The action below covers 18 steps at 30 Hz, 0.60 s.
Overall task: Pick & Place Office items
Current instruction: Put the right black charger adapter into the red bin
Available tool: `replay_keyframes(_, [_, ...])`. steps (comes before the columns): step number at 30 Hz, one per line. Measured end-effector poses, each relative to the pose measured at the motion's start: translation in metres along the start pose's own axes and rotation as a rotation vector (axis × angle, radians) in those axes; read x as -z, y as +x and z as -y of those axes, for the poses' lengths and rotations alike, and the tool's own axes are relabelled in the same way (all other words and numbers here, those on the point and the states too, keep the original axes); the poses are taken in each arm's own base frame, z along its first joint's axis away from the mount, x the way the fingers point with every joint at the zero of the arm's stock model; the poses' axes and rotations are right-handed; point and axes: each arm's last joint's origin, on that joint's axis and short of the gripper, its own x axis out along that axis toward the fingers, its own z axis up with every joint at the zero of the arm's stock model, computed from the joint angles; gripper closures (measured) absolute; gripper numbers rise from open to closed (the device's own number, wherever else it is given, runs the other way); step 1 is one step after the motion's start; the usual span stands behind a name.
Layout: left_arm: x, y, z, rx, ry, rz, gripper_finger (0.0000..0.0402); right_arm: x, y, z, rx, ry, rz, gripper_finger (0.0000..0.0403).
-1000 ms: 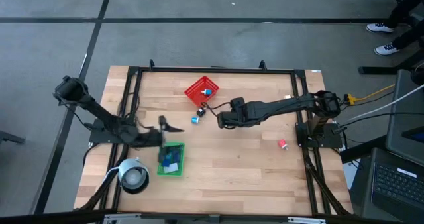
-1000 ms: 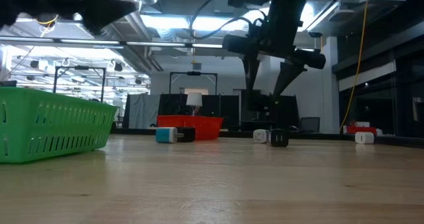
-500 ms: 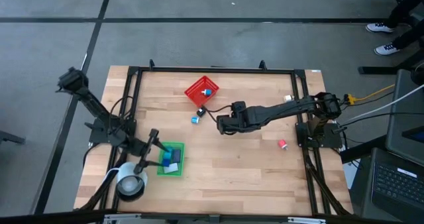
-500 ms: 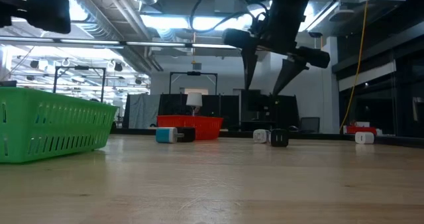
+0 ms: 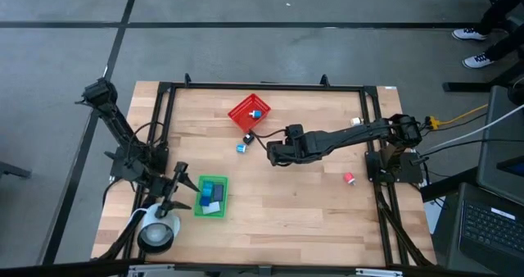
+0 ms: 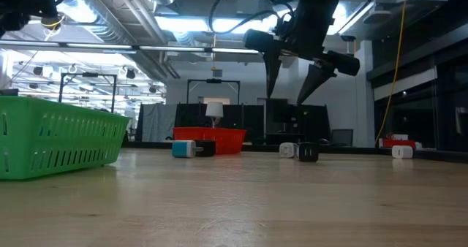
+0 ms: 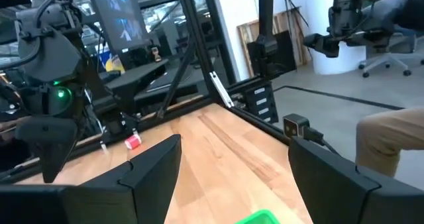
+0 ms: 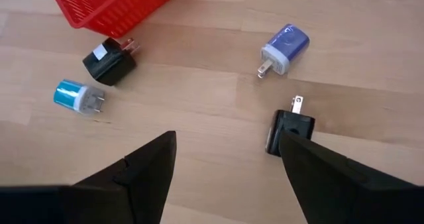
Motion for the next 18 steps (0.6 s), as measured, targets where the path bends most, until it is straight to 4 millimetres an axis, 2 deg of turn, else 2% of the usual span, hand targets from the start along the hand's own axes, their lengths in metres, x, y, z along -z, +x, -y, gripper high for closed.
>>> replay_keyframes(4, [0.0,-0.001,0.001,0.085,-0.014,-0.013,0.0128,0.0,0.0,-0.002,-0.023,-0.01,0.002,0.0131])
replay_keyframes(9, [-0.006,0.006,-0.001,0.239,0.016,-0.226,0.0145,0.0,0.0,-0.005,-0.047,-0.022,0.005,0.0131])
replay_keyframes(11, [-0.017,0.011,-0.006,0.287,0.031,-0.258,0.0155,0.0,0.0,-0.005,-0.049,-0.021,0.008,0.0131])
replay_keyframes(15, [-0.045,0.02,-0.019,0.355,0.055,-0.197,0.0164,0.001,-0.001,-0.006,-0.055,-0.017,0.008,0.0131])
replay_keyframes(18, [-0.057,0.025,-0.031,0.303,0.111,-0.184,0.0163,0.003,-0.002,-0.008,-0.078,-0.014,0.008,0.0131])
